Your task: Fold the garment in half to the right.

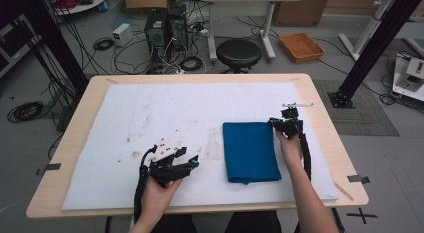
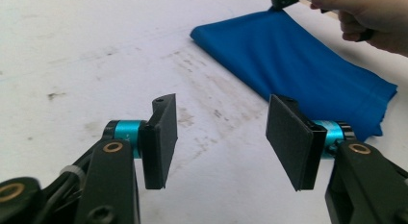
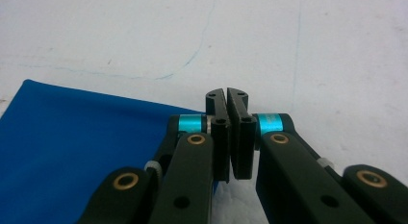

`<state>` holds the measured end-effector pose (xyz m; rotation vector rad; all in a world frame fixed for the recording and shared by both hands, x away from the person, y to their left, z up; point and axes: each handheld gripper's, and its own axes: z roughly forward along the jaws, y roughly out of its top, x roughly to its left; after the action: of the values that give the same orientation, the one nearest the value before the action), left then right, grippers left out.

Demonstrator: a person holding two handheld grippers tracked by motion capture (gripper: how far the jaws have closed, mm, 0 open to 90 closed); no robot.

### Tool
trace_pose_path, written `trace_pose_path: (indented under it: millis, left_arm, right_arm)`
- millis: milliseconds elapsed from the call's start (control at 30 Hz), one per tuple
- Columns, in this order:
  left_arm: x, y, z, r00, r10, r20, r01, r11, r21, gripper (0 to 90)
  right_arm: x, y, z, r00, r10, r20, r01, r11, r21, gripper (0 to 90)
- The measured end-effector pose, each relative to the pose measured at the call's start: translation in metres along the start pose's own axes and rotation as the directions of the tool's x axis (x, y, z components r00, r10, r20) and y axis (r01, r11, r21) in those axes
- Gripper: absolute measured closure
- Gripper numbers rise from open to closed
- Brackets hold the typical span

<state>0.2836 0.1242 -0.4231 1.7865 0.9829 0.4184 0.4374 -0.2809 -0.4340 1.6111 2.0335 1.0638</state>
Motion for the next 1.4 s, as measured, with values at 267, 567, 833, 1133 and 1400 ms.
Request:
trace_pose_path:
  millis: [267, 567, 833, 1133, 1400]
  left_arm:
    - [0.026, 0.008, -0.013, 0.9999, 0.015, 0.000, -0.015, 0.9995, -0.029, 37.9]
    - [0.066, 0.038, -0.037, 0.9902, 0.097, -0.101, -0.105, 0.9910, -0.083, 37.6]
    - [0.084, 0.039, -0.046, 0.9896, 0.111, -0.092, -0.119, 0.9893, -0.085, 34.8]
    - [0.089, 0.034, -0.049, 0.9922, 0.080, -0.096, -0.090, 0.9905, -0.104, 32.3]
    - [0.092, 0.031, -0.052, 0.9922, 0.069, -0.104, -0.080, 0.9915, -0.103, 30.5]
  right_arm:
    - [0.004, 0.001, -0.019, 0.9964, -0.077, 0.034, 0.079, 0.995, -0.067, 63.2]
    - [0.001, -0.014, -0.084, 0.9927, -0.109, -0.050, 0.097, 0.974, -0.202, 43.9]
    - [-0.006, -0.034, -0.111, 0.9836, -0.155, -0.092, 0.130, 0.963, -0.236, 36.9]
    - [-0.013, -0.041, -0.122, 0.9831, -0.150, -0.106, 0.119, 0.960, -0.253, 34.4]
    - [-0.014, -0.041, -0.121, 0.9823, -0.151, -0.110, 0.120, 0.961, -0.248, 33.6]
